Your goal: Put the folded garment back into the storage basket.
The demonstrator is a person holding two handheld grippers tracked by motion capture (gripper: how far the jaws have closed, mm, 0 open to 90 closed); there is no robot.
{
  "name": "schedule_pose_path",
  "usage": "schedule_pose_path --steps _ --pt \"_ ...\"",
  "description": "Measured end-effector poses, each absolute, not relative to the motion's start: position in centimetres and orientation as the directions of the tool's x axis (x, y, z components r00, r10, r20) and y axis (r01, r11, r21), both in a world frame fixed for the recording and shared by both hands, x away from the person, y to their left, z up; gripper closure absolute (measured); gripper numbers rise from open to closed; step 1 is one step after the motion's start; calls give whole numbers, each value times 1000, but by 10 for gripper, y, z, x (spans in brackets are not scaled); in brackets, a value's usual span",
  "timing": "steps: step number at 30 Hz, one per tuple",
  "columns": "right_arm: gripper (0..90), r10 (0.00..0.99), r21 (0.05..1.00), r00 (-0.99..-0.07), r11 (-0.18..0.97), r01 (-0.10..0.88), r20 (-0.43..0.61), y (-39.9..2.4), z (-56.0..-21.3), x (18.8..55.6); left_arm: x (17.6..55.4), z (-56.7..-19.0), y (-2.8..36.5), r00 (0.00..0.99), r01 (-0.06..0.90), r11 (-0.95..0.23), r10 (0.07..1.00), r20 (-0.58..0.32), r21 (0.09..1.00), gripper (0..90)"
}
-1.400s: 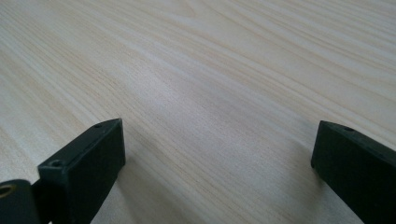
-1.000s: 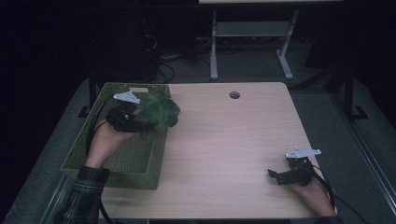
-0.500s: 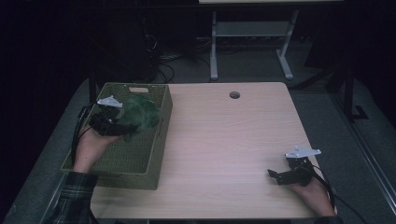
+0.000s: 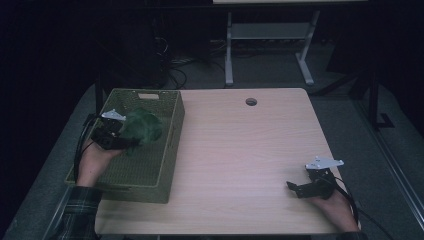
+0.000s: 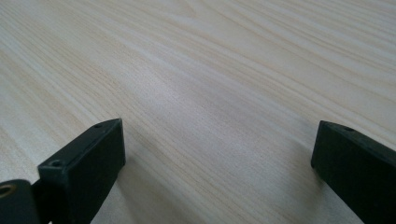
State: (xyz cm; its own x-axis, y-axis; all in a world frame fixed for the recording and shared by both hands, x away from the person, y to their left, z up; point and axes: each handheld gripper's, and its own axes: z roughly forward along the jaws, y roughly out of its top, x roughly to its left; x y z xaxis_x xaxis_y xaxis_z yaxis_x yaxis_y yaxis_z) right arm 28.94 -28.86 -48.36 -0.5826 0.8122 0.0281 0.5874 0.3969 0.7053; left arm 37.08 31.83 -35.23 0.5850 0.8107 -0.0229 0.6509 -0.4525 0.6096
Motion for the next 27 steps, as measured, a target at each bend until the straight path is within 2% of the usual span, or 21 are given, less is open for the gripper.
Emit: schedule_pose_path --steps 10,27 --pt "24 813 706 -582 396 588 29 -289 -484 289 380 -377 323 576 687 -482 817 -3 543 688" --pt "24 815 705 -578 393 590 29 -288 -484 289 389 -409 326 556 766 -493 830 -40 413 637"
